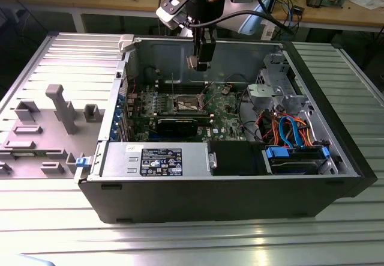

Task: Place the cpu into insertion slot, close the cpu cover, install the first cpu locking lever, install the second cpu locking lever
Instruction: 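Place the cpu into insertion slot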

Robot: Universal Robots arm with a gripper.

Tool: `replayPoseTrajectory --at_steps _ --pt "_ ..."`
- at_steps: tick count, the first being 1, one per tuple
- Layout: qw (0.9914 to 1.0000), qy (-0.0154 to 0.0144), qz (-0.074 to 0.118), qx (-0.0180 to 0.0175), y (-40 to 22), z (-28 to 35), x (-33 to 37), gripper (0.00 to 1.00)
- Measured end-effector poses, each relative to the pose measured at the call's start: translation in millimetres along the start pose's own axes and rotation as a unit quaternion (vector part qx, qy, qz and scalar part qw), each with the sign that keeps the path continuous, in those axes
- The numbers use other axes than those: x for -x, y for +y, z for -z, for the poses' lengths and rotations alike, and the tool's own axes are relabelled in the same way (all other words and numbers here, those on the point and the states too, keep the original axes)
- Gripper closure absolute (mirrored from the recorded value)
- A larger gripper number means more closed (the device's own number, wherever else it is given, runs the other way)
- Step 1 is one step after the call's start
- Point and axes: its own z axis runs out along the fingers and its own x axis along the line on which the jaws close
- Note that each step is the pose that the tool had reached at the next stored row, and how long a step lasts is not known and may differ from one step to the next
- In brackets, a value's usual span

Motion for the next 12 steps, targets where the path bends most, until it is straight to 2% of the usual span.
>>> replayPoseTrajectory --at_steps 6,12 --pt "1.00000 -0.0002 -0.003 0.0001 0.0 0.0 0.0 0.45" --pt "0.99983 -0.0007 -0.018 0.0008 0.0 -0.3 0.0 0.45"
